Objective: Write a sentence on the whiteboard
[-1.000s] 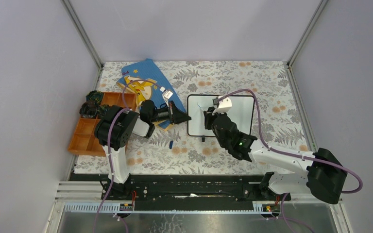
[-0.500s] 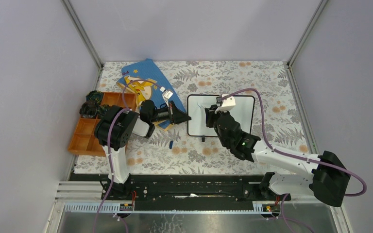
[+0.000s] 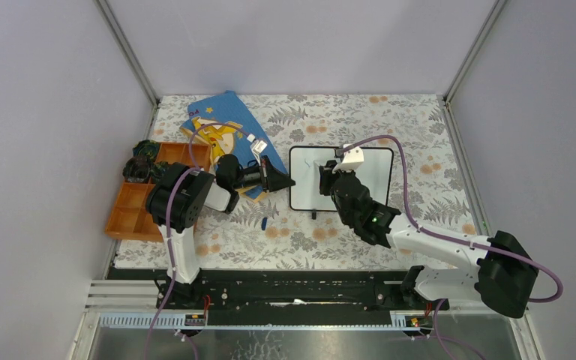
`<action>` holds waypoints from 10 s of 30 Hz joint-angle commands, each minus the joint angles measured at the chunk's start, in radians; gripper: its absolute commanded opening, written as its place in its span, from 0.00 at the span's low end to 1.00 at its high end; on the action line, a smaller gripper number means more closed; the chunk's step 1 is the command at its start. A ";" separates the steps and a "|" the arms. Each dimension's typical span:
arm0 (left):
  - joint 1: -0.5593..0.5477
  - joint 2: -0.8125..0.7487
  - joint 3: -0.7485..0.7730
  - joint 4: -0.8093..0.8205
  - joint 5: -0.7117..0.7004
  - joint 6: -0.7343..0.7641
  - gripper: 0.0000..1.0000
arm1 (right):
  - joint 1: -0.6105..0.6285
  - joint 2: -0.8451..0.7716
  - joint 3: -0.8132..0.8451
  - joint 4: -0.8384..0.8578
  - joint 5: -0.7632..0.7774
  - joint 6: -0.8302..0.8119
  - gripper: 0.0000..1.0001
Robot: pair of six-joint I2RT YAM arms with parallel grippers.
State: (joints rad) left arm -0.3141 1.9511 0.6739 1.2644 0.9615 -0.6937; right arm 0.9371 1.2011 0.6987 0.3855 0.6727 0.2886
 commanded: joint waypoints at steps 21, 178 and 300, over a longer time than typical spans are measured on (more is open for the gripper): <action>-0.016 -0.027 -0.016 -0.019 -0.004 0.027 0.01 | -0.021 0.029 0.034 0.013 -0.020 0.044 0.00; -0.029 -0.042 -0.013 -0.106 -0.012 0.089 0.00 | -0.037 -0.015 0.063 -0.138 -0.134 -0.023 0.00; -0.043 -0.059 -0.010 -0.184 -0.019 0.144 0.00 | -0.120 -0.098 0.058 -0.225 -0.030 -0.044 0.00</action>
State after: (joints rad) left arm -0.3500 1.9018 0.6697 1.1492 0.9569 -0.5880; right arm 0.8352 1.0950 0.7059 0.1139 0.6102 0.2619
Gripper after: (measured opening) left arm 0.142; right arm 0.193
